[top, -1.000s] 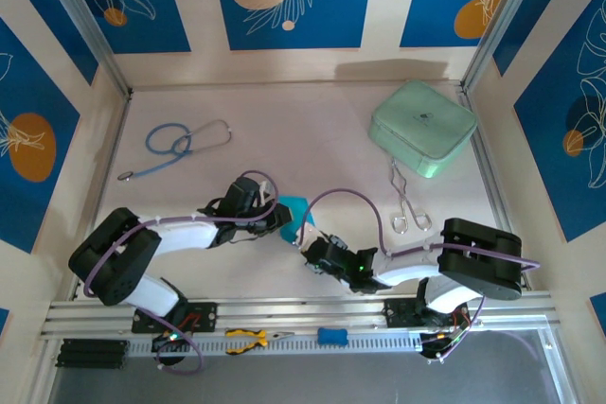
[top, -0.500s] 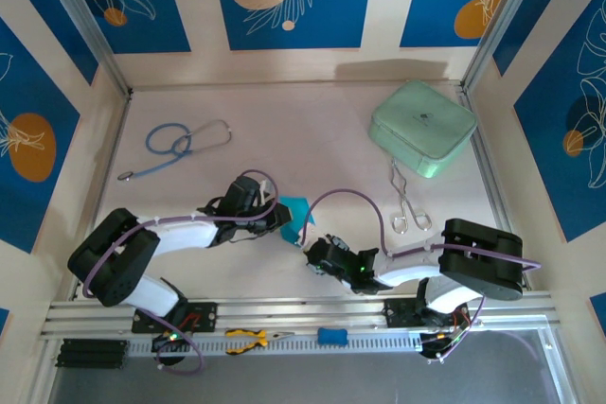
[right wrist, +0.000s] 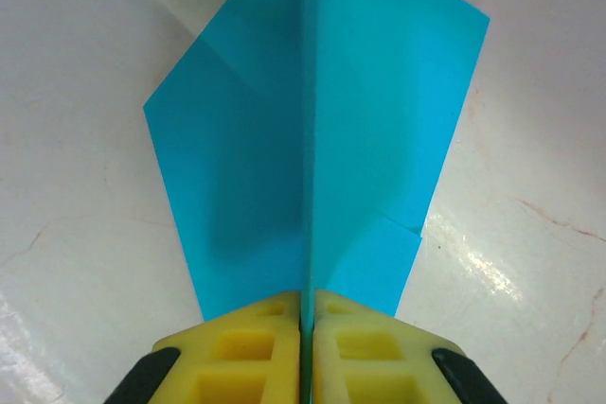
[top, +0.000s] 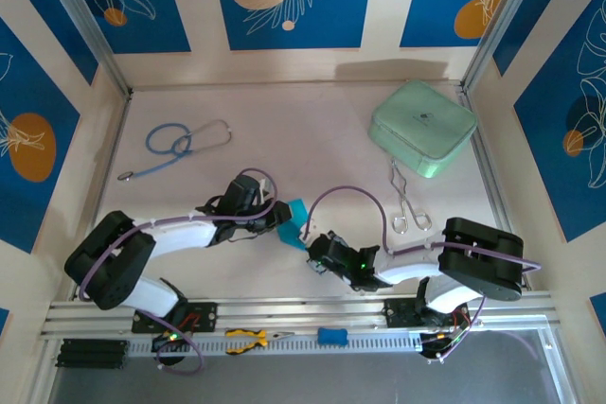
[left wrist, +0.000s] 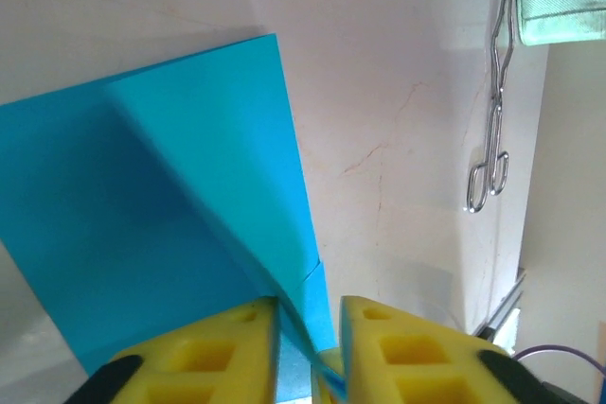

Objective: Fold a paper plane with a square sheet of paper (pick it up from the middle)
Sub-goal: Fourth fold the wing at the center of the table.

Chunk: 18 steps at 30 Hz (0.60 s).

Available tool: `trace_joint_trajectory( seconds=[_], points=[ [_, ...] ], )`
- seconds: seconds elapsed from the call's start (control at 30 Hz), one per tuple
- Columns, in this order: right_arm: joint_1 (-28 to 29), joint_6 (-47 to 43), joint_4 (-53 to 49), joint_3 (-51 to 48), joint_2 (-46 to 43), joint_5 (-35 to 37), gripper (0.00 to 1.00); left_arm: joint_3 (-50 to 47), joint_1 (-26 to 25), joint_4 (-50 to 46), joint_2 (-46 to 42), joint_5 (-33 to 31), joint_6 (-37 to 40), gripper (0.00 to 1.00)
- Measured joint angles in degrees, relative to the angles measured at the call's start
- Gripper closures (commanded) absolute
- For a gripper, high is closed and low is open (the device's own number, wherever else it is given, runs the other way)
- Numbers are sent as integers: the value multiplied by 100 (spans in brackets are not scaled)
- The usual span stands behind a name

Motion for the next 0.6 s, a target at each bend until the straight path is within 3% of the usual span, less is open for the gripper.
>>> trace_joint_trajectory(
  seconds=[0.2, 0.6],
  points=[
    [-256, 203, 111, -2, 0, -503, 90, 35, 2, -540, -616, -431, 101, 58],
    [-1104, 901, 254, -2, 0, -1952, 91, 26, 2, -1191, -1325, -1049, 164, 57]
  ],
)
